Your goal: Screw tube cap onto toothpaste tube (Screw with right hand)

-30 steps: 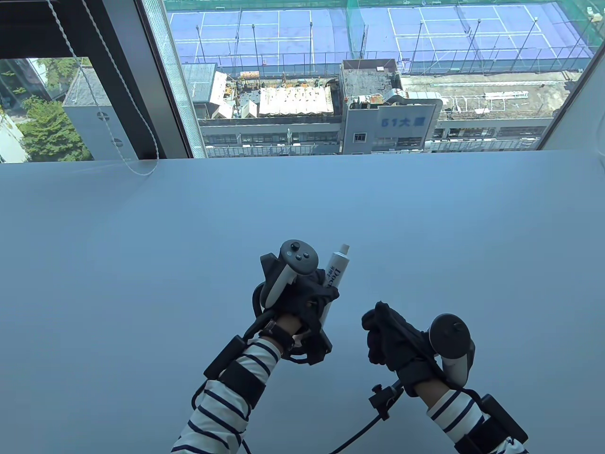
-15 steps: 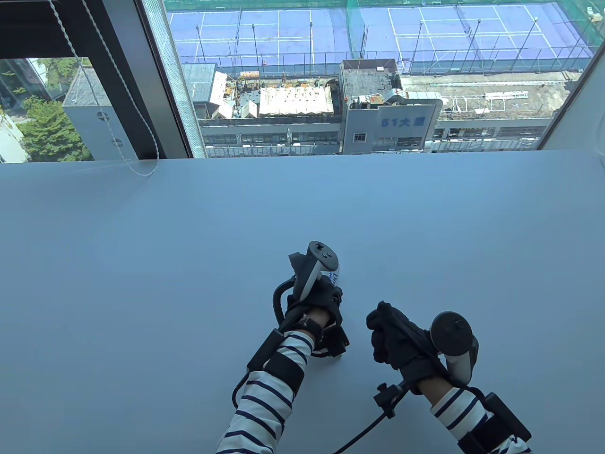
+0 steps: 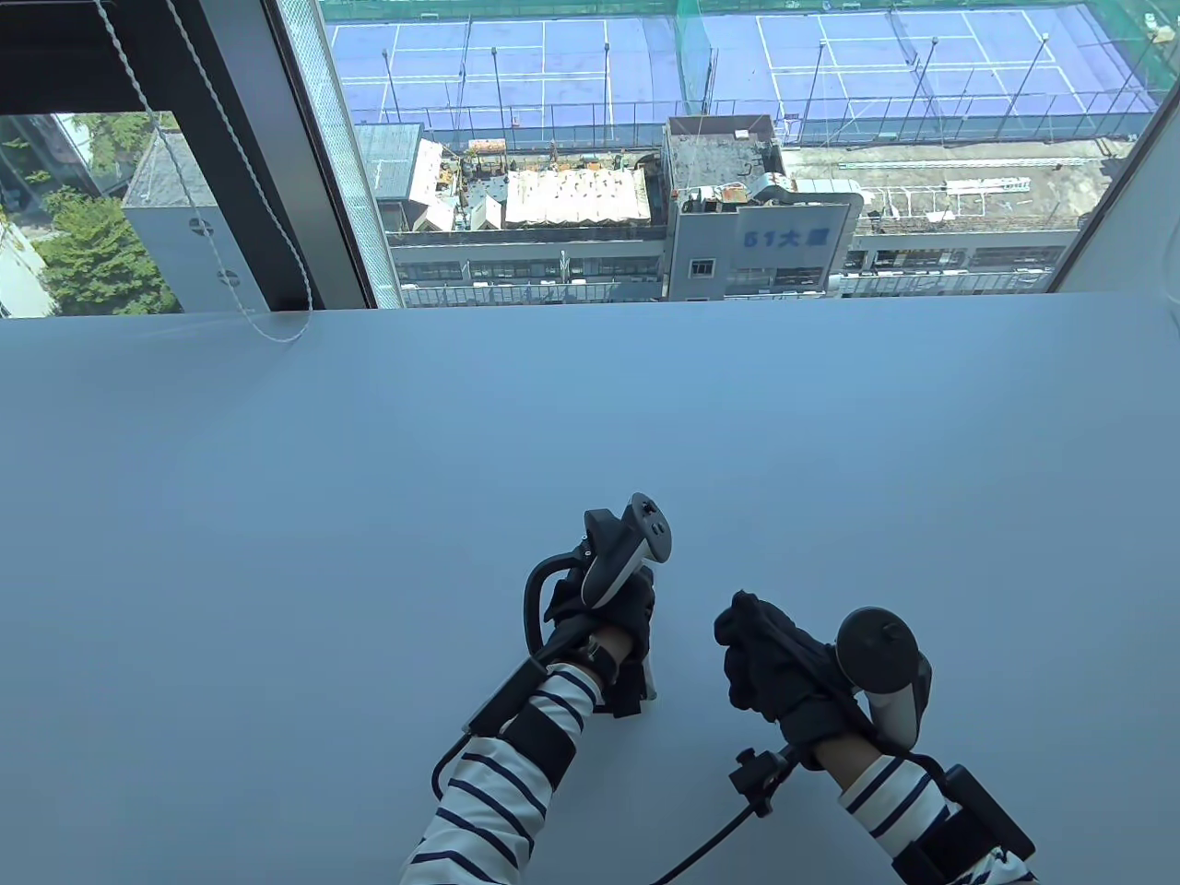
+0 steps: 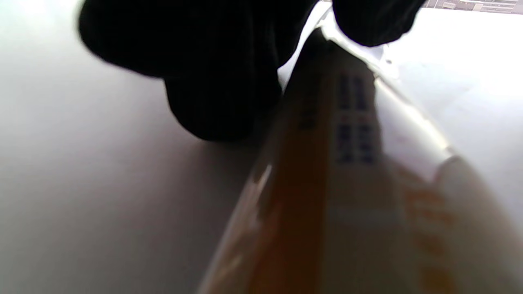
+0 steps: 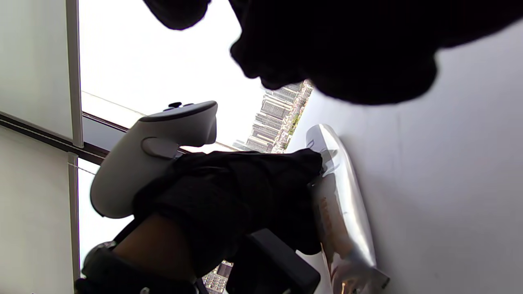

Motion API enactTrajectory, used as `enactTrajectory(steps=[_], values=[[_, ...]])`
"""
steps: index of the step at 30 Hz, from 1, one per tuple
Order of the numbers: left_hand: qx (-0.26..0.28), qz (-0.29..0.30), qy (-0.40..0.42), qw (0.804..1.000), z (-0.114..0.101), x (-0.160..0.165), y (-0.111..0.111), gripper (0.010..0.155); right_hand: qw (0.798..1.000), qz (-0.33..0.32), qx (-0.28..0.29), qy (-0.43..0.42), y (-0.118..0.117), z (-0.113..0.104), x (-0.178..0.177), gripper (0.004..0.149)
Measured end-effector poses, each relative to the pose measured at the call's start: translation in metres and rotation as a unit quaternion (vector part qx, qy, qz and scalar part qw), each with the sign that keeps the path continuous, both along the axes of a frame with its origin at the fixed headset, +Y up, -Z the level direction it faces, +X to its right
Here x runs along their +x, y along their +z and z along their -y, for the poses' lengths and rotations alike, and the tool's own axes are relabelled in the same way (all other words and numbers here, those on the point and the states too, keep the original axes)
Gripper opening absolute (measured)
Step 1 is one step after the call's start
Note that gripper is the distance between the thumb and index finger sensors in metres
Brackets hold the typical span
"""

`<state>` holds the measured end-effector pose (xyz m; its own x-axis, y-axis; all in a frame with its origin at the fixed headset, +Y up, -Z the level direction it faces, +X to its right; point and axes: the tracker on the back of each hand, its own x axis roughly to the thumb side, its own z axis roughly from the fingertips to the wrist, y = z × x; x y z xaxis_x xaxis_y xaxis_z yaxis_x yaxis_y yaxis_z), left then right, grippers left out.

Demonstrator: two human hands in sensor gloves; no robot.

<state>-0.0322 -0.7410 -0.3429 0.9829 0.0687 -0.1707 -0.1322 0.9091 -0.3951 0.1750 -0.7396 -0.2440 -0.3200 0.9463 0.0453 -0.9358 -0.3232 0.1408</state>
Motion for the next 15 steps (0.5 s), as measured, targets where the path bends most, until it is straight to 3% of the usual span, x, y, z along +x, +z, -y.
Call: enactTrajectory(steps=[5,9,12,15], values=[[0.115,0.065,-0.010,0.991,-0.024,-0.034,0.017,0.056,0.999,0.005,0.012,0.042,-0.005,-0.005,0.005,0.043],[0.218,0.121,0.043,0.967,-0.041,-0.078,0.041,0.053,0.985,-0.018,0.082,0.150,-0.011,-0.014,0.010,0.040],[0.272,0.157,0.051,0.948,-0.047,-0.110,0.060,0.051,0.946,-0.042,0.169,0.274,-0.012,-0.020,0.011,0.039],[0.296,0.149,0.039,0.943,-0.048,-0.142,0.074,0.051,0.884,-0.085,0.229,0.398,-0.012,-0.019,0.010,0.043]])
